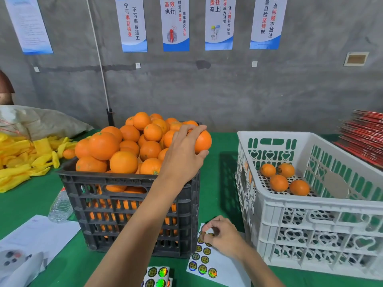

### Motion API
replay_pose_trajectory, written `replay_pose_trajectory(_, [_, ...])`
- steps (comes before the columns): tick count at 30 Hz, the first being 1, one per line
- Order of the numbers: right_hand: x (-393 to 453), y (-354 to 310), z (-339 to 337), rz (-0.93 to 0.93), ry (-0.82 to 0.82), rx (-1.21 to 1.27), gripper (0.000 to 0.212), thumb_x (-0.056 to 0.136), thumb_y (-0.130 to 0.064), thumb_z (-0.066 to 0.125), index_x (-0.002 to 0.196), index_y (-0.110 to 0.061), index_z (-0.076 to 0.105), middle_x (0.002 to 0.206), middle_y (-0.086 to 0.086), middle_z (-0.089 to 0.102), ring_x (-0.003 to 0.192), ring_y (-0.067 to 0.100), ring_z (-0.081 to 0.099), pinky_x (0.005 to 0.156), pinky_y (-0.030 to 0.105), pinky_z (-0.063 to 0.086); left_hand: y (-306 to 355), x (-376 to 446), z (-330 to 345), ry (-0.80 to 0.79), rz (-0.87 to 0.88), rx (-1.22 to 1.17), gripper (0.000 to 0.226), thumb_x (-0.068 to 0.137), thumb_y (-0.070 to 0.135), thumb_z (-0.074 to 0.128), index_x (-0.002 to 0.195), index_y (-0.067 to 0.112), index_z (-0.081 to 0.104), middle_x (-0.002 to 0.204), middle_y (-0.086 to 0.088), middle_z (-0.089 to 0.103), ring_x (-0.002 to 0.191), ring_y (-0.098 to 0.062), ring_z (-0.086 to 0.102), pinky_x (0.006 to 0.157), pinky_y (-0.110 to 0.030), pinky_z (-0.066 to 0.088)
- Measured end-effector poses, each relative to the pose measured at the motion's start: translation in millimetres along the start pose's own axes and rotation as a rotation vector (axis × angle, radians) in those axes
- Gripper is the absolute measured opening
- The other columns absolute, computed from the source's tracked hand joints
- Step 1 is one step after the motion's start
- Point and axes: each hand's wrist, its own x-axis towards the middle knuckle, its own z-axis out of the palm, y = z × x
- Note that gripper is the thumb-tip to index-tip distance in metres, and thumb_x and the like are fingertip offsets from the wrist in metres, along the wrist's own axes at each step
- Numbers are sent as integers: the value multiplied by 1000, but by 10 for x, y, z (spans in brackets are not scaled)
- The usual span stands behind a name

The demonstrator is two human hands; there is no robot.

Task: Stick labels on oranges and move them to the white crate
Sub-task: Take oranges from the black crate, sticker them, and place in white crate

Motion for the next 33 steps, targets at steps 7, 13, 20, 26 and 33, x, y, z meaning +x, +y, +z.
replay_pose_trajectory(7, [-17,-48,6,14,44,79,5,88,-35,78,82,-35,77,91,-8,57,82,13,54,80,36,49,9,-8,-1,-5,-6,-6,66,92,25,75,149,29,45,146,4,40,130,-22,41,100,-42,48])
replay_pose_trajectory(13, [72,-276,-112,149,258,197,16,103,-20,55,90,-20,65,90,-4,70,84,9,67,92,40,55,-22,-1,6,0,-16,-36,66,92,27,75,150,28,43,147,4,39,132,-21,40,105,-42,45])
replay_pose_trajectory(20, [219,-1282,-892,-116,759,427,19,101,-20,57,82,-19,62,87,-4,70,77,18,69,68,33,50,-25,18,18,43,-35,-79,69,87,23,80,148,24,48,144,1,44,135,-20,41,110,-36,40])
replay_pose_trajectory(26, [126,-1771,-1192,-332,758,376,22,105,-33,53,96,-19,69,94,-4,71,86,19,70,79,44,56,-6,22,25,95,7,-161,68,82,20,83,144,23,54,140,-2,47,129,-16,47,102,-18,37])
replay_pose_trajectory(33, [-29,-1932,-1281,-212,675,288,60,84,-64,67,129,-24,57,104,-6,70,85,5,68,70,19,52,28,28,-20,-84,167,-370,82,84,-8,61,155,24,37,154,1,40,145,-10,37,112,-31,44])
